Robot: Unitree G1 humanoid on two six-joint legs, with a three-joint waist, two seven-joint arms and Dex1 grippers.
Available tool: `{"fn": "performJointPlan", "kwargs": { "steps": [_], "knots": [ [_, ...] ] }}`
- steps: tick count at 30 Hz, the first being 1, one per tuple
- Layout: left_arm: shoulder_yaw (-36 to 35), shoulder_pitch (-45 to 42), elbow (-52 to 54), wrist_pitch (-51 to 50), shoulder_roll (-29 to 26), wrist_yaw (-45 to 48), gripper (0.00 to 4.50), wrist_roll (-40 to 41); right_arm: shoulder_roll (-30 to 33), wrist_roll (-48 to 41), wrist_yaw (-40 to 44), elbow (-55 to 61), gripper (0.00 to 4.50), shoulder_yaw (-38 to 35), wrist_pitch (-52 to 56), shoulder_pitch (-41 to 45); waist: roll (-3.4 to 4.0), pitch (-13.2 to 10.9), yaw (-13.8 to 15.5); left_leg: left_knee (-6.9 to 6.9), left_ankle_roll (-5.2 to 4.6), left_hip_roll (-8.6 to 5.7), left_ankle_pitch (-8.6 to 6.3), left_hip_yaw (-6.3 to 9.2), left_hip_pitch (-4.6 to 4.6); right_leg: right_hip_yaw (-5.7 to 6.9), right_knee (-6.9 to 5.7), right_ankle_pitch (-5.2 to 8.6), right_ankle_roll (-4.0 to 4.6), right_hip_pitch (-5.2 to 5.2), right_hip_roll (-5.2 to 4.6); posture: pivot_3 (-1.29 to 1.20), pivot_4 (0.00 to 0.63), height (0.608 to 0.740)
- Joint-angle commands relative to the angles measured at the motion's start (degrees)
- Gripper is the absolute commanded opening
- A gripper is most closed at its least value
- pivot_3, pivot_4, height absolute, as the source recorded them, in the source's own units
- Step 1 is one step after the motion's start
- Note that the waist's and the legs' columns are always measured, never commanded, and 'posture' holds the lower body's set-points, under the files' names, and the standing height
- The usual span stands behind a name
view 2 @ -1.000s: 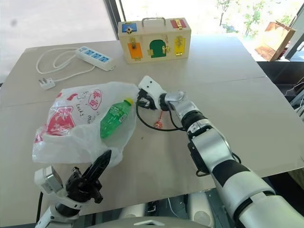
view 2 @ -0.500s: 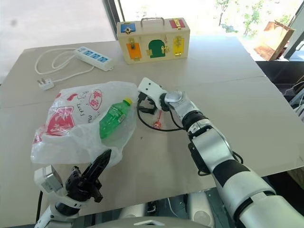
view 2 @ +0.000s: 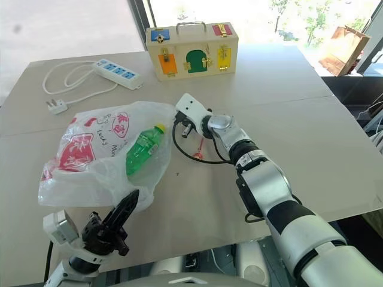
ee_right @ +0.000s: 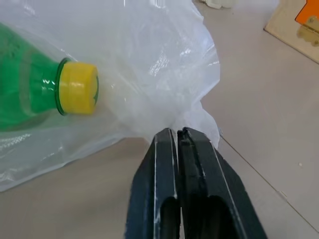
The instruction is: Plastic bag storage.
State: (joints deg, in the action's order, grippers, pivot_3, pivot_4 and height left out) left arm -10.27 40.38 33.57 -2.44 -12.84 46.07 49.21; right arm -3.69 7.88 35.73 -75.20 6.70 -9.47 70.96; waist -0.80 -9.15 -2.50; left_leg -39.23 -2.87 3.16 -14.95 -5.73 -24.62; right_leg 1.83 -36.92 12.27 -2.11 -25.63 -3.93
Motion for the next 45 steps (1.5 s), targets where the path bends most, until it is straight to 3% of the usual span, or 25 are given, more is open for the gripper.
{"fn": "performJointPlan", "kwargs": {
  "steps": [1,10,17,25,32,39,45],
  "knots": [
    [0.1,-0.1,1.2,0.6,0.0,0.3,0.0,-0.1,-0.3,-1.5,0.6,1.5,0.05,-1.9,-1.2,2.3,0.0,0.0,0.0,0.0,0.0,0.0,0.0,0.0,0.0,0.0,0.0,0.0,0.0,0.0,0.0,0.0,0.15,0.74],
    [0.1,-1.1,0.4,0.4,-0.2,0.5,0.0,0.0,-0.8,-1.2,1.7,1.2,0.05,-1.8,-0.1,1.8,0.0,0.0,0.0,0.0,0.0,-0.01,0.0,-0.01,0.0,0.0,0.0,0.0,-0.01,0.0,0.0,0.0,0.15,0.74],
    [0.2,-0.6,-0.1,1.0,0.3,1.1,0.0,-0.3,-1.0,1.3,-3.3,0.3,3.25,-0.7,1.2,2.0,0.0,0.0,0.0,0.0,0.0,0.0,0.0,-0.11,0.0,0.0,-0.01,0.0,0.0,0.0,-0.01,0.0,0.15,0.74],
    [0.8,0.3,0.0,1.8,1.4,1.4,0.0,-1.3,-2.3,0.6,-3.1,-0.7,3.25,-2.4,2.6,2.3,0.0,0.0,0.0,0.0,0.01,0.0,0.0,-0.15,0.0,0.0,-0.01,0.0,0.0,0.0,-0.01,0.0,0.15,0.74],
    [1.2,1.6,0.4,2.9,2.2,1.3,0.0,-2.1,-3.3,-0.6,-2.0,-0.7,0.03,-4.2,2.1,2.7,0.0,0.0,0.0,0.0,0.0,0.0,0.0,-0.15,0.0,0.01,-0.01,0.01,0.01,0.0,-0.01,0.0,0.15,0.74],
    [0.8,0.9,0.6,3.0,1.9,0.6,0.0,-2.0,-3.4,-7.5,-2.5,-0.1,0.03,-12.0,4.5,4.2,0.0,0.0,0.0,0.0,0.0,0.01,0.0,-0.15,-0.01,0.01,-0.01,0.0,0.0,0.0,-0.01,0.0,0.15,0.74],
    [-2.8,-4.8,2.7,1.2,-0.8,-2.2,0.0,1.7,1.0,-21.7,2.0,2.3,0.03,-25.4,13.1,8.5,0.02,0.0,0.3,0.0,-0.05,0.0,-0.03,-0.13,-0.01,0.01,-0.01,-0.01,-0.01,0.01,-0.02,0.0,0.15,0.74]
  ]
}}
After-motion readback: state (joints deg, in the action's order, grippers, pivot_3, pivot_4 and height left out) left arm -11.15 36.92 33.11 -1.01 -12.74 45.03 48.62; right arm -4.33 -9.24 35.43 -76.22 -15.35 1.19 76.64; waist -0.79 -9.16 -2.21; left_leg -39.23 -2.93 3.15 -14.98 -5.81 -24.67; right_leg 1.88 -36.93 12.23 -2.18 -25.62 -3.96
